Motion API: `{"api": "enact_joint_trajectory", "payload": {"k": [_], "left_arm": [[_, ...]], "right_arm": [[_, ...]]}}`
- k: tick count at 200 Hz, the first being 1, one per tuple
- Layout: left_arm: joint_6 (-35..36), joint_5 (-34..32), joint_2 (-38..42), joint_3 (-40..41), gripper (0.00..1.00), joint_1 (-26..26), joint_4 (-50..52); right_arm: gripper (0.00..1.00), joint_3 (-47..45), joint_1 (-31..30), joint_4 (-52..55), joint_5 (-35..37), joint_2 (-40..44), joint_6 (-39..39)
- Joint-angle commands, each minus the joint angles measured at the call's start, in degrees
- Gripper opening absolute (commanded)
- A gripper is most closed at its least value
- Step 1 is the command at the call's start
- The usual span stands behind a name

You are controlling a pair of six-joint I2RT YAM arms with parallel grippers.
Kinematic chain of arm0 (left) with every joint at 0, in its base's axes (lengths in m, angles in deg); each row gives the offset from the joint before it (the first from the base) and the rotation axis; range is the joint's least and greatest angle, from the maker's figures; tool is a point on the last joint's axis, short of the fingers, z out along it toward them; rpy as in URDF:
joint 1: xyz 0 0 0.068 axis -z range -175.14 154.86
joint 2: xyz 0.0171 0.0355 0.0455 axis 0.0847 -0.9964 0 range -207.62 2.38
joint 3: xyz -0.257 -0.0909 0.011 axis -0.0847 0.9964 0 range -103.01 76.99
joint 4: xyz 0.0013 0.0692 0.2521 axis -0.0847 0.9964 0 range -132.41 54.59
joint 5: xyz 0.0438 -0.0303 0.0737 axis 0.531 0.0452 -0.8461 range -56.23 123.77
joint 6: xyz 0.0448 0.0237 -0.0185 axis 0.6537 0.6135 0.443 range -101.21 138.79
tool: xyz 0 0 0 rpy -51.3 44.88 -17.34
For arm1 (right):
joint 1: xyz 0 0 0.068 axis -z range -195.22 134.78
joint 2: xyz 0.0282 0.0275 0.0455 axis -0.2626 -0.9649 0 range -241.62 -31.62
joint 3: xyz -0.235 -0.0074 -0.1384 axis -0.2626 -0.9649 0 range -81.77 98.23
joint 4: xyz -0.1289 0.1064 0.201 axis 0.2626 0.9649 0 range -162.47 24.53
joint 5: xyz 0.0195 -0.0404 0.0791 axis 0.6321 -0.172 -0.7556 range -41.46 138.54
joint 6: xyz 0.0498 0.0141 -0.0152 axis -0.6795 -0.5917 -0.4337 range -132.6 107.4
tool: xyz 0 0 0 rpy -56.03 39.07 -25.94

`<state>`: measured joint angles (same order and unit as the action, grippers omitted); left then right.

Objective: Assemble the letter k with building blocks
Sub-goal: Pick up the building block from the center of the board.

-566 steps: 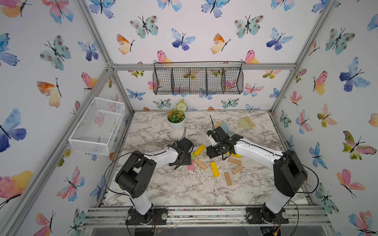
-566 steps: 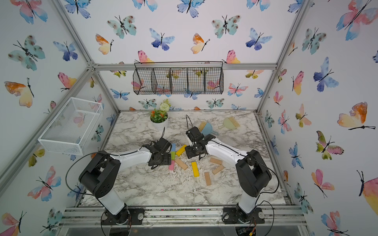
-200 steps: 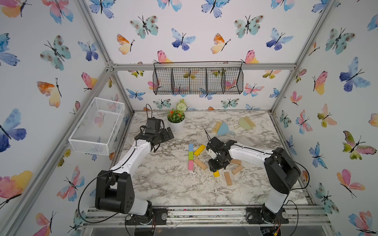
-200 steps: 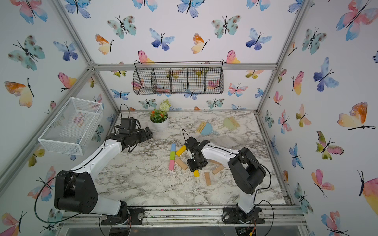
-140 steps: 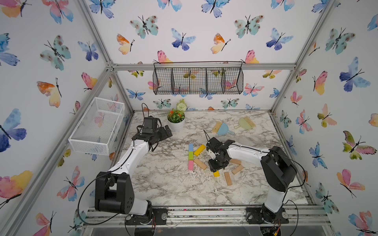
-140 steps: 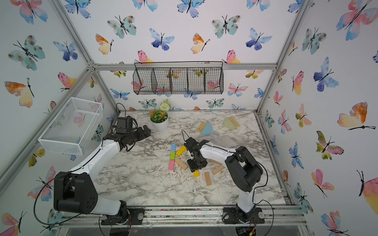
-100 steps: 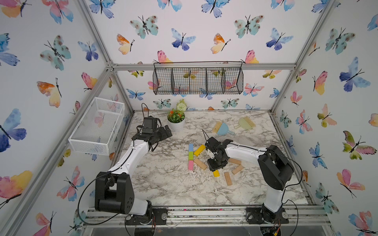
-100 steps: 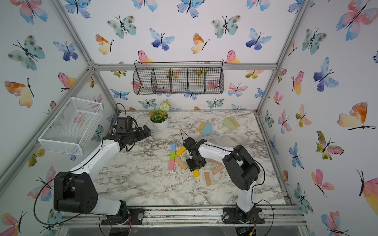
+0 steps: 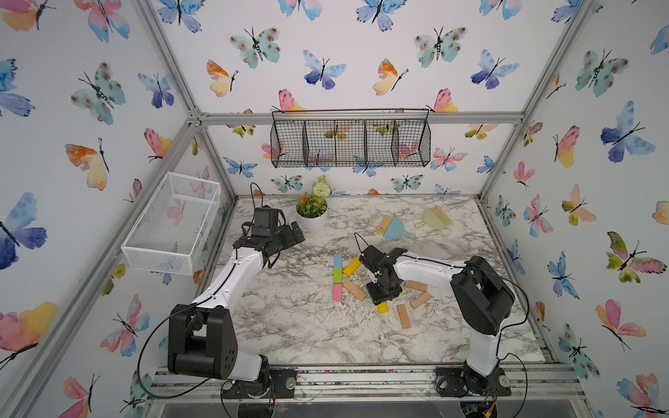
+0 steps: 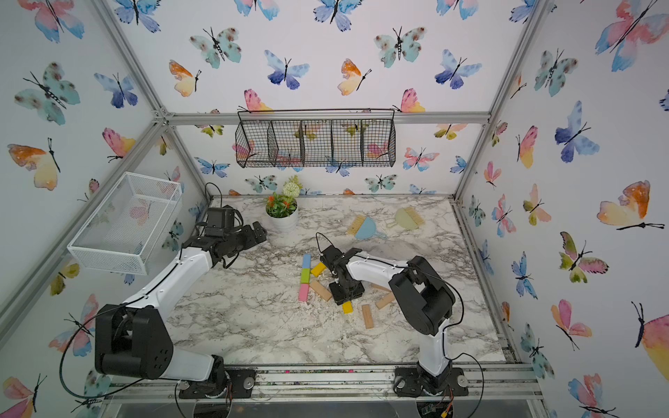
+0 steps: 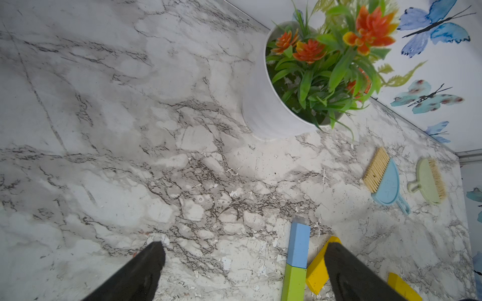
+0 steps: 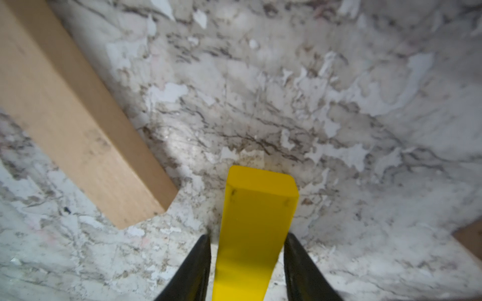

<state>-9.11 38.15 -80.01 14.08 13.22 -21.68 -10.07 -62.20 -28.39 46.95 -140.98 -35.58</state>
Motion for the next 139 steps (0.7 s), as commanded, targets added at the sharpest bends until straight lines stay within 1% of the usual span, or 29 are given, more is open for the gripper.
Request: {"api": "enact_joint_trajectory", "payload": {"k": [1,27,46,61,77,99,114,139], "left_arm": [[-0.1,0.1,1.8,-0.3,0.99,0.0,0.5],[-0.2,0.1,1.7,-0.2,0.99,0.0,0.5],[-0.1,0.1,1.7,-0.2,0.99,0.0,0.5],[-0.2,0.3,1.5,-0.2,0.99,0.0,0.5],[-0.2,0.5,1.4,-0.2,0.99,0.0,0.6],[-0.2,0.4,1.4,-0.1,0.99,0.1,0.6],[-0.1,0.4,1.5,-0.1,0.99,0.0,0.6],[-0.1,0.6,1.5,0.1,0.99,0.1,0.6]], "right_arm": [[0.41,0.2,-0.5,1.6,0.7,-2.0,-1.0],[0.32,0.8,-0.5,1.8,0.8,-1.6,-1.3],[0.27,2.0,-0.5,2.1,1.2,-0.8,-1.8],[0.27,3.6,-0.5,2.3,1.5,0.1,-2.8],[0.27,6.9,-0.2,3.8,3.9,0.3,-4.0],[0.23,11.2,2.1,4.9,5.2,-0.2,-5.8],[0.22,13.7,4.4,5.0,4.9,-0.5,-6.4],[0.21,17.2,8.5,4.8,3.9,-1.4,-5.9]]}}
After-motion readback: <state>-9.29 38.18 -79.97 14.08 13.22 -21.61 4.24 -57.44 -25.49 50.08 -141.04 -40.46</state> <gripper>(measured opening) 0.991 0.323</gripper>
